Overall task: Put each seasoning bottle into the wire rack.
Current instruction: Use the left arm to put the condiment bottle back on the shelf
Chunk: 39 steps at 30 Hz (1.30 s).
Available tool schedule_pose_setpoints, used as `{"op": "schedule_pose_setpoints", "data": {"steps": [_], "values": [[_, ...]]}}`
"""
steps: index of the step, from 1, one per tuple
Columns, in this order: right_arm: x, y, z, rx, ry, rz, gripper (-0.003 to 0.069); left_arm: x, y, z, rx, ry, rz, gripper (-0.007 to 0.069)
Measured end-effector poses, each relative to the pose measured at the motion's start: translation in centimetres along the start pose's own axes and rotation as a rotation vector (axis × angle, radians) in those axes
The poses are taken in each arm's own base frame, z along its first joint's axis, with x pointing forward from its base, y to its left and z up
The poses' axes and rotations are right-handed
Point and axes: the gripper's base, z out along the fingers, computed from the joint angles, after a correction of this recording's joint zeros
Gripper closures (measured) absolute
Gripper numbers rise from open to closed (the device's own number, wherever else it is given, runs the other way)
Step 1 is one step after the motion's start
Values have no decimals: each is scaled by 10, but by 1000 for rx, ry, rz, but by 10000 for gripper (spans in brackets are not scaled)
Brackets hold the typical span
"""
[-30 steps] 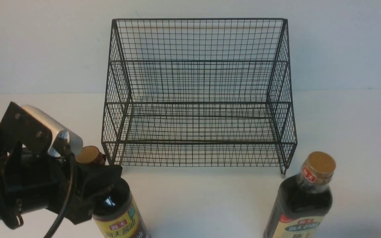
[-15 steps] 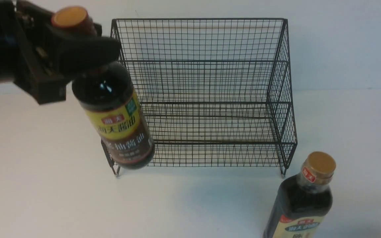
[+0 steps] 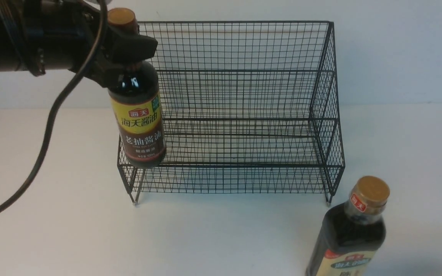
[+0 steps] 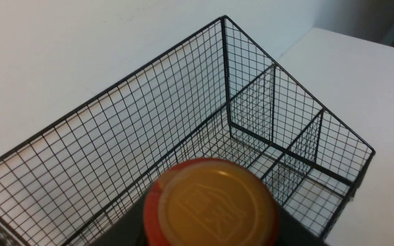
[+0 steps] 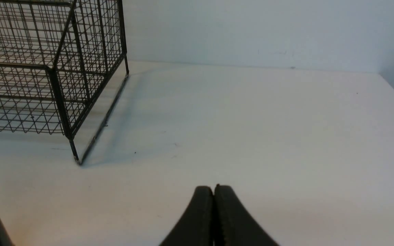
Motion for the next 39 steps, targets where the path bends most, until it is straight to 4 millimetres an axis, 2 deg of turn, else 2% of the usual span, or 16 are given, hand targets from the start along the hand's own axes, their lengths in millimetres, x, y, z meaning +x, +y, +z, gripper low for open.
{"op": "schedule_pose_setpoints", "data": {"steps": [7, 14, 21, 29, 34, 36, 39], "values": [[0, 0, 0, 0, 0, 0, 673, 6, 10, 13, -24, -32, -29, 364], [0, 0, 0, 0, 0, 0, 673, 30, 18, 31, -31, 31, -92, 364], [0, 0, 0, 0, 0, 0, 673, 35, 21, 34, -47, 41, -184, 364], [0, 0, 0, 0, 0, 0, 673, 38, 22, 35, -54, 60, -203, 364], [0, 0, 0, 0, 0, 0, 673, 44, 23, 39, -49, 92, -238, 363], [0, 0, 0, 0, 0, 0, 673, 53, 25, 45, -41, 128, -257, 352], [0, 0, 0, 0, 0, 0, 673, 54, 25, 47, -23, 134, -279, 329]]}}
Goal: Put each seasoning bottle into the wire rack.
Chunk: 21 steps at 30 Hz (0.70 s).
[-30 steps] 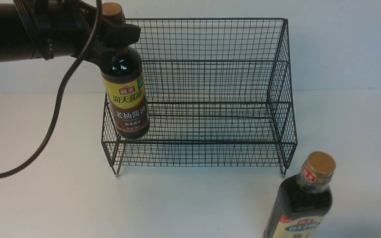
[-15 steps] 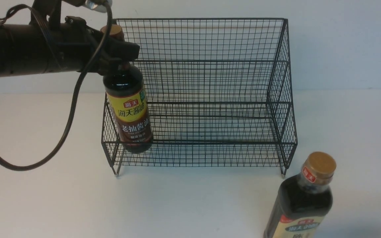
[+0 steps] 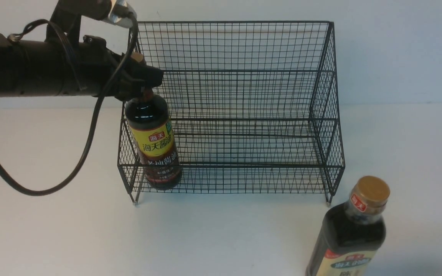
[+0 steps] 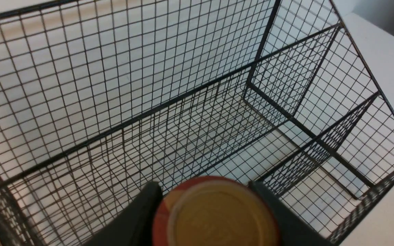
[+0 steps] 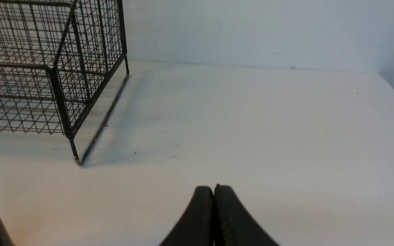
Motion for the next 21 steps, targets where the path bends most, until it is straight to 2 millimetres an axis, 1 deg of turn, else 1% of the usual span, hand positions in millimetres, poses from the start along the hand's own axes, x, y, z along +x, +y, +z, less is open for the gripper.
{"op": "schedule_pose_setpoints", "data": {"steps": [1, 6, 7, 8, 9, 12, 14, 16, 18, 21], "values": [[0, 0, 0, 0, 0, 0, 673, 0, 0, 0, 1, 0, -1, 323], [0, 0, 0, 0, 0, 0, 673, -1, -3, 0, 27, 4, 1, 244], [0, 0, 0, 0, 0, 0, 673, -3, -5, -3, 28, -2, 8, 219], [0, 0, 0, 0, 0, 0, 673, -3, -5, -4, 27, -3, 10, 214], [0, 0, 0, 0, 0, 0, 673, -7, -8, -8, 25, -16, 20, 199], [0, 0, 0, 0, 0, 0, 673, -22, -21, -32, 13, -80, 66, 160], [0, 0, 0, 0, 0, 0, 673, -34, -34, -54, -1, -131, 119, 148], [0, 0, 0, 0, 0, 0, 673, -42, -47, -73, -14, -162, 165, 146], [0, 0, 0, 0, 0, 0, 673, -46, -59, -91, -12, -176, 183, 150], [0, 0, 0, 0, 0, 0, 673, -46, -76, -113, 9, -153, 166, 186]]}}
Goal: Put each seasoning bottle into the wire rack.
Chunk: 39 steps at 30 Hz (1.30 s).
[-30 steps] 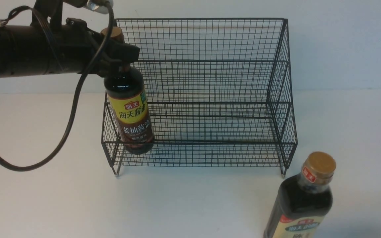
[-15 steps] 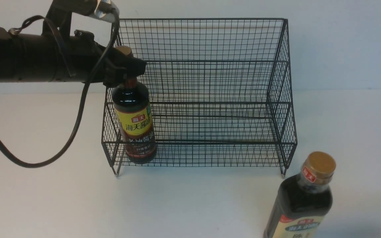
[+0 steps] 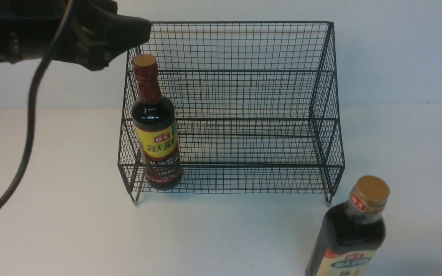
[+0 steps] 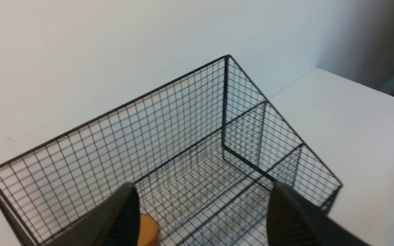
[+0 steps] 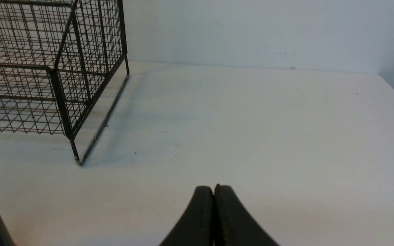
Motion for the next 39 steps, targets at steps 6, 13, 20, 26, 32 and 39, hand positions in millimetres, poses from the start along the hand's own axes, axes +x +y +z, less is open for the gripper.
{"op": "schedule_pose_setpoints", "data": {"steps": [6, 13, 20, 26, 32, 39], "values": [[0, 0, 0, 0, 0, 0, 673, 3, -38, -46, 65, 155, -40, 358], [0, 0, 0, 0, 0, 0, 673, 14, -83, -105, 74, 272, -24, 603], [0, 0, 0, 0, 0, 0, 673, 77, -136, -151, 52, 135, -16, 629], [0, 0, 0, 0, 0, 0, 673, 139, -131, -141, -108, -30, -68, 629], [0, 0, 0, 0, 0, 0, 673, 178, -129, -129, -128, -20, -109, 629], [0, 0, 0, 0, 0, 0, 673, 188, -125, -123, -149, -23, -121, 629]]}}
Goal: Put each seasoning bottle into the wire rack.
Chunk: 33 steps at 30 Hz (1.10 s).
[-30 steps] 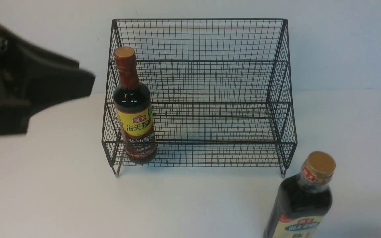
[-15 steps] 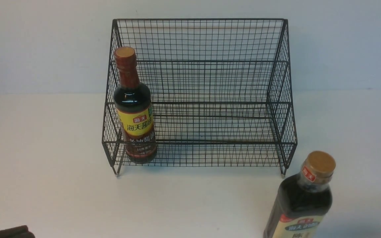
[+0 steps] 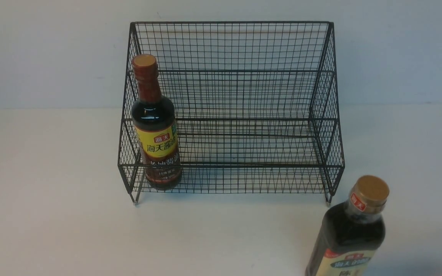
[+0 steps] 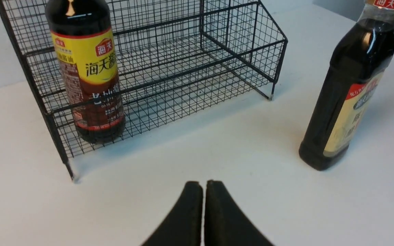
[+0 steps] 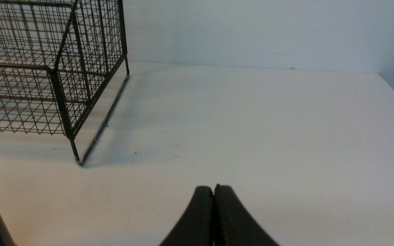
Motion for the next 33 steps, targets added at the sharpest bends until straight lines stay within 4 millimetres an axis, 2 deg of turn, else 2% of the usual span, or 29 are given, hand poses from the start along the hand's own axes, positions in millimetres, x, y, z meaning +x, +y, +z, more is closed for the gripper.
{"op": "schedule_pose_setpoints", "data": {"steps": [4, 8, 15, 18, 23, 26, 28, 33], "values": [[0, 0, 0, 0, 0, 0, 673, -8, 6, 0, -67, -91, 0, 629], [0, 0, 0, 0, 0, 0, 673, -5, 14, 4, -133, -141, 33, 629], [0, 0, 0, 0, 0, 0, 673, 21, 31, 18, -246, -133, 102, 629], [0, 0, 0, 0, 0, 0, 673, 39, 37, 19, -316, -95, 139, 629], [0, 0, 0, 0, 0, 0, 673, 60, 47, 19, -423, -51, 94, 629], [0, 0, 0, 0, 0, 0, 673, 80, 56, 24, -491, -24, 39, 629], [0, 0, 0, 0, 0, 0, 673, 87, 59, 25, -521, -7, 40, 629], [0, 0, 0, 0, 0, 0, 673, 88, 61, 24, -542, -6, 64, 629]]}}
